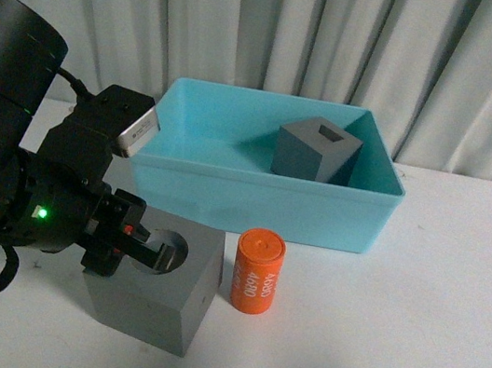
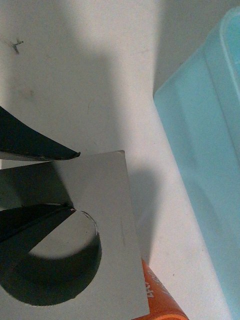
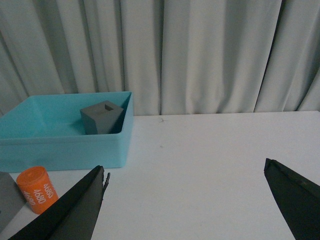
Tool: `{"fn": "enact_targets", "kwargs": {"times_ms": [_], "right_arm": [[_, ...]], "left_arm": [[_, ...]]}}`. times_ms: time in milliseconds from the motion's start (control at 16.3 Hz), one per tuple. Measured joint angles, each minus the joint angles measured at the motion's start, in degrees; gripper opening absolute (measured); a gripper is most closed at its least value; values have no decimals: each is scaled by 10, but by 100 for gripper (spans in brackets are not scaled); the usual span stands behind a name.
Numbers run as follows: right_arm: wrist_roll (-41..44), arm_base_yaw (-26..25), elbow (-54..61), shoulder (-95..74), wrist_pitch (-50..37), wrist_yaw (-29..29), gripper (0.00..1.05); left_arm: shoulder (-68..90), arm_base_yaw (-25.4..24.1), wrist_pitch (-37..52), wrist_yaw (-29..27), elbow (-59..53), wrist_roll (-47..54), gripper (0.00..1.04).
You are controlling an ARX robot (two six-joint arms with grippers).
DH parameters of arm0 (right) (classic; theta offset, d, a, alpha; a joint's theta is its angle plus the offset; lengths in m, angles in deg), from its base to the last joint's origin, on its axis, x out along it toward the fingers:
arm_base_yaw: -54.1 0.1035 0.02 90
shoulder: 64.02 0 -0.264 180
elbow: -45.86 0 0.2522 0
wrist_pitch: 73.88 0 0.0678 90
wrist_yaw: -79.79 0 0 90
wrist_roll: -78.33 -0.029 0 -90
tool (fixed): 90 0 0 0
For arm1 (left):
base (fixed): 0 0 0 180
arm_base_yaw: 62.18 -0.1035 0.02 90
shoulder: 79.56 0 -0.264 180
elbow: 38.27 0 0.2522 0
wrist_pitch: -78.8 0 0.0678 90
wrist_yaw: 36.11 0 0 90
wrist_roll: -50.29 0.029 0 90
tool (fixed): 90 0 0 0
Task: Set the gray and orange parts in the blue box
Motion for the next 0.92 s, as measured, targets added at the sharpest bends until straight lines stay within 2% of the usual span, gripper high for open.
{"fn": "enact_targets", "kwargs": {"times_ms": [492, 677, 923], "right_arm": [[0, 0, 0, 0, 0, 0, 98], [0, 0, 0, 0, 0, 0, 98], [0, 0, 0, 0, 0, 0, 98]], "left_arm": [[-62, -28, -155, 32, 108, -37, 18], [-76, -15, -217, 49, 171, -64, 18], [-75, 30, -264, 53, 272, -95, 18]]}}
